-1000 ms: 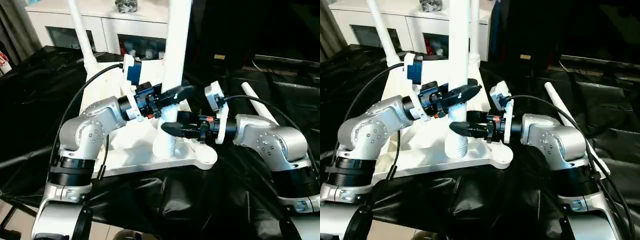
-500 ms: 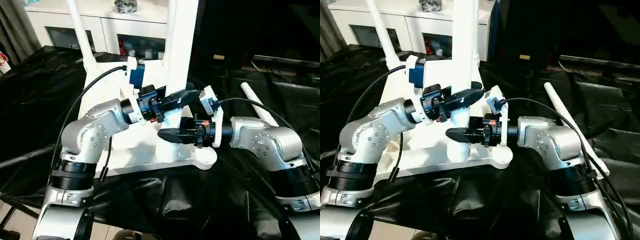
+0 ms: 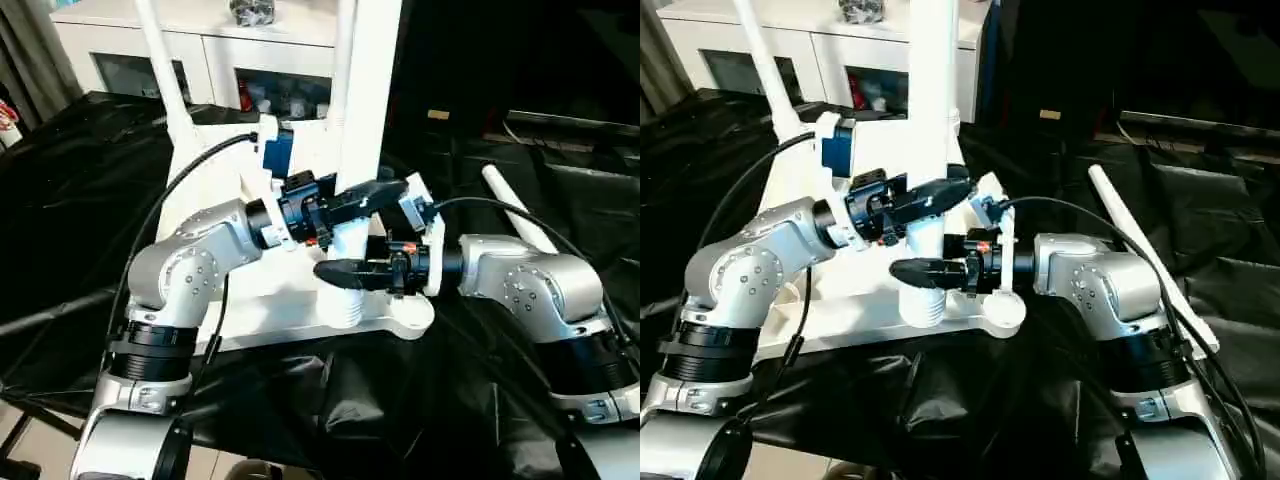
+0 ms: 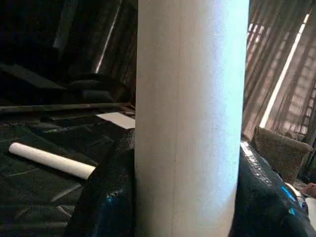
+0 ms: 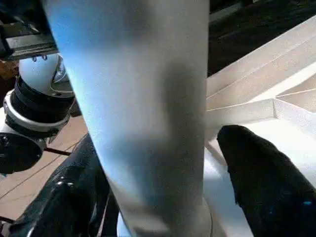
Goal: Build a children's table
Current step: Pick table leg
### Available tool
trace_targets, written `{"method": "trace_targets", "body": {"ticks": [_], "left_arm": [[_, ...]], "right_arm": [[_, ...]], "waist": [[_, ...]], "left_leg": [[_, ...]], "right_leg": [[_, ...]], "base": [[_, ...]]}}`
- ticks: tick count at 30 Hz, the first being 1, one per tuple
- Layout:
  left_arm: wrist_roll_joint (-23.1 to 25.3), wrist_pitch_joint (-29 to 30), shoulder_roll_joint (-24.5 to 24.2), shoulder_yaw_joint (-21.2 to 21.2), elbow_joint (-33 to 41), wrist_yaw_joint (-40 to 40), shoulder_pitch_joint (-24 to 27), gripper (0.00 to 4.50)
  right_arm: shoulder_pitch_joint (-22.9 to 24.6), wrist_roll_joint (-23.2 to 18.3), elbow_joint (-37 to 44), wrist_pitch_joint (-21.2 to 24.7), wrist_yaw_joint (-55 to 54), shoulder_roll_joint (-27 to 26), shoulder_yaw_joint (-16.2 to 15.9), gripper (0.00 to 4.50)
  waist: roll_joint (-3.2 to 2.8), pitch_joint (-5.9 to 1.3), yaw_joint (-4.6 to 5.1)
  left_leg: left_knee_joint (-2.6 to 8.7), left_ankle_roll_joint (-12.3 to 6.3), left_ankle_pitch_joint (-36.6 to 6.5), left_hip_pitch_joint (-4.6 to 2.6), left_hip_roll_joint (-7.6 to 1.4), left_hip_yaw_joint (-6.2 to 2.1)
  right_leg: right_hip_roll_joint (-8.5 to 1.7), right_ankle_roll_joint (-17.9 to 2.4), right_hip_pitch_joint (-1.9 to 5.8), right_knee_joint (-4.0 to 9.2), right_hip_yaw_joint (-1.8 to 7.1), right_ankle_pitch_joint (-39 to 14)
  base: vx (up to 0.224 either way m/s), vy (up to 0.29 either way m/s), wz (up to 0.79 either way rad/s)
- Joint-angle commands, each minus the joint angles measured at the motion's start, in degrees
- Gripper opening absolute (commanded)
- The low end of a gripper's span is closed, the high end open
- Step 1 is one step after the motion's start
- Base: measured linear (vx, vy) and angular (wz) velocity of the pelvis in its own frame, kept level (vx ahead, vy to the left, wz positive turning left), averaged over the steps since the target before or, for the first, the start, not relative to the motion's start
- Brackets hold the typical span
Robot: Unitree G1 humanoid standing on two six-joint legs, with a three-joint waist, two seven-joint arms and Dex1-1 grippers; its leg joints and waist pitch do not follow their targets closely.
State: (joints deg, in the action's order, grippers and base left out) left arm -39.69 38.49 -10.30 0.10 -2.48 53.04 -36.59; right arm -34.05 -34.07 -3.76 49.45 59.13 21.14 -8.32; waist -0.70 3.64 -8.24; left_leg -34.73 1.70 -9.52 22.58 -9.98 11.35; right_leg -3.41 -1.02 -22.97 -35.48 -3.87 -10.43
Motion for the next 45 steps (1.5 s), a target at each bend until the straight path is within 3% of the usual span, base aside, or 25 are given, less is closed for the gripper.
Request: {"method": "trace_targets", "body": {"ticks": [1, 14, 21, 31, 34, 36, 38, 43, 44, 45], "left_arm": [[-1.19, 0.24, -0.13, -0.56, 1.95, 1.1, -0.56, 1.88], [-1.23, 0.43, -0.48, -0.68, 1.95, 1.55, -0.62, 1.88], [-1.29, 0.46, -0.57, -0.8, 1.75, 1.8, -0.68, 1.88], [-1.16, 0.42, -0.62, -1.21, 1.62, 1.99, -0.72, 1.88], [1.6, -1.17, -0.51, -1.72, 0.54, -0.44, -1.04, 1.88], [2.75, -2.03, -1.06, -2.73, 0.54, 0.33, -0.92, 2.58], [0.54, -1.67, 0.44, -0.76, 0.96, -0.76, -0.94, 2.58], [-0.79, -3.46, 2.9, 1.95, 0.75, -3.57, -0.89, 3.02], [-1.74, -4.38, 4.36, 3.5, 0.58, -5.1, -1.13, 3.04], [-3.86, -6.43, 6.89, 6.39, 0.92, -7.68, -1.75, 3.04]], "right_arm": [[-0.27, 0.6, -0.63, -0.21, -0.8, 0.11, 0.16, 3.58], [0.31, -0.98, 0.8, 1.65, 1.4, 0.78, -0.6, 3.58], [0.12, -0.59, 0.19, 1.49, 1.37, 0.52, -0.49, 2.83], [0.1, -0.14, -0.14, 0.42, 0.9, 0.31, -0.41, 2.13], [0.11, -0.09, -0.26, 0.11, 0.89, 0.27, -0.39, 2.1], [0.15, 0.01, -0.31, -0.06, 0.8, 0.22, -0.4, 2.03], [0.52, 0.02, -0.04, -0.33, 0.27, 0.02, -0.22, 2.01], [0.87, -0.15, 0.16, -0.58, -0.45, -0.35, 0.29, 1.95], [1.03, -0.12, 0.1, -0.89, -0.7, -0.5, 0.67, 1.95], [1.39, -0.09, 0.04, -1.58, -1.67, -1.12, 1.76, 1.94]], "waist": [[0.75, -4.68, -0.04], [0.65, -4.71, -0.15], [0.6, -4.73, -0.15], [0.57, -4.66, -0.14], [0.62, -4.62, -0.1], [0.61, -4.6, -0.17], [0.33, -4.64, -0.17], [0.51, -4.66, -0.17], [-0.04, -4.67, -0.23], [0.48, -4.66, -0.12]], "left_leg": [[3.45, -0.41, -7.38, -1.42, -3.32, -1.81], [3.45, -0.39, -7.3, -1.42, -3.36, -1.84], [3.43, -0.19, -7.55, -1.44, -3.36, -1.85], [3.45, 0.17, -8.38, -1.46, -3.34, -1.89], [3.49, 0.33, -8.59, -1.46, -3.41, -1.93], [3.54, 0.28, -8.67, -1.45, -3.35, -1.99], [3.46, 0.35, -8.83, -1.47, -3.36, -1.99], [3.39, 0.34, -8.77, -1.45, -3.36, -1.97], [3.3, 0.46, -8.86, -1.38, -3.38, -2.0], [3.32, 0.39, -9.14, -1.25, -3.38, -1.94]], "right_leg": [[-5.31, -8.76, 2.74, 4.14, 3.01, -13.19], [-5.29, -8.89, 2.75, 4.07, 2.99, -12.85], [-5.32, -8.73, 2.76, 4.13, 3.02, -13.14], [-5.35, -8.66, 2.71, 4.2, 3.04, -14.03], [-5.33, -8.34, 2.68, 4.23, 3.05, -14.27], [-5.36, -7.93, 2.72, 4.32, 3.05, -15.08], [-5.38, -8.01, 2.67, 4.31, 3.07, -15.11], [-5.43, -8.63, 2.74, 4.37, 3.02, -14.35], [-5.48, -9.13, 2.76, 4.21, 3.03, -13.87], [-5.42, -9.34, 2.89, 4.37, 3.01, -13.53]], "base": [[0.0, 0.0, 0.0], [0.0, 0.0, 0.0], [0.0, 0.0, 0.0], [0.0, 0.0, 0.0], [0.0, 0.0, 0.0], [0.0, 0.0, 0.0], [0.0, 0.0, 0.0], [0.0, 0.0, 0.0], [0.0, 0.0, 0.0], [0.0, 0.0, 0.0]]}}
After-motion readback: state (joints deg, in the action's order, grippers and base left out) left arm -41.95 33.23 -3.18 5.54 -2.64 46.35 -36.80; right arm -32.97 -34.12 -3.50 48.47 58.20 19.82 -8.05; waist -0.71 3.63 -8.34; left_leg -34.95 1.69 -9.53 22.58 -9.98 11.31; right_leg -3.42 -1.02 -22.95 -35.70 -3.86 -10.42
